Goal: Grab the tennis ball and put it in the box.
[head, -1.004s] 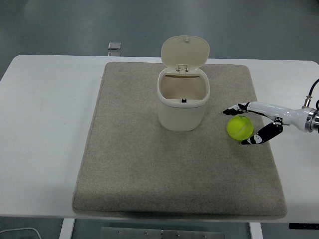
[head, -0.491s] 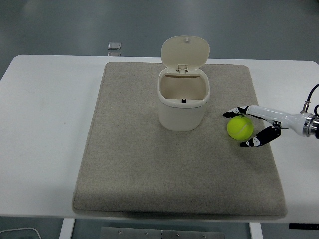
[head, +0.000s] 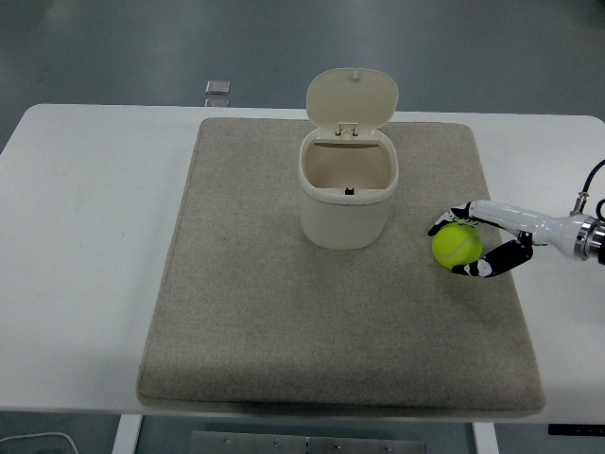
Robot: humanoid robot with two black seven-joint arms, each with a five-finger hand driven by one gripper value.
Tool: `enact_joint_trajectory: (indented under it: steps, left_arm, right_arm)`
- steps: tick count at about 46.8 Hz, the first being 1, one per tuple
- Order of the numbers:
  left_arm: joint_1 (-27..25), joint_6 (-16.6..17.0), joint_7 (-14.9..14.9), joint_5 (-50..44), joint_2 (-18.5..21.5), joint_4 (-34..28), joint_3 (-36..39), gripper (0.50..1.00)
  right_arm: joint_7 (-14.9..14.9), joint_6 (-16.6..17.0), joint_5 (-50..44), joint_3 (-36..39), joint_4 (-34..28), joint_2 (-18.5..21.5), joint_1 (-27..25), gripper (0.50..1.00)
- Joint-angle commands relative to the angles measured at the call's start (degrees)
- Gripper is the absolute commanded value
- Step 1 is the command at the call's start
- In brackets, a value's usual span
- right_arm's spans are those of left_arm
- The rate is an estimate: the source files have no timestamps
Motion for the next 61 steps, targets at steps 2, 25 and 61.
enact_joint_trajectory:
  steps: [2,25,61]
  left_arm:
    - [-0.02,-0.01,-0.02,0.0,0.0,0.0,0.02,0.992]
    - [-0.02,-0.01,-0.02,0.0,0.0,0.0,0.02,0.992]
    - [-0.02,-0.01,0.06,0.0,0.0,0.0,-0.07,0.992]
  right_arm:
    - [-0.01,0.0,-0.02,0.16,0.0,-0.09,-0.06,0.582]
    - [7.19,0.35,1.65,2.88,3.08,-1.32,1.09,0.5]
    - [8.08,3.25,7.36,3.32,4.4,6.23,11.9,0.5]
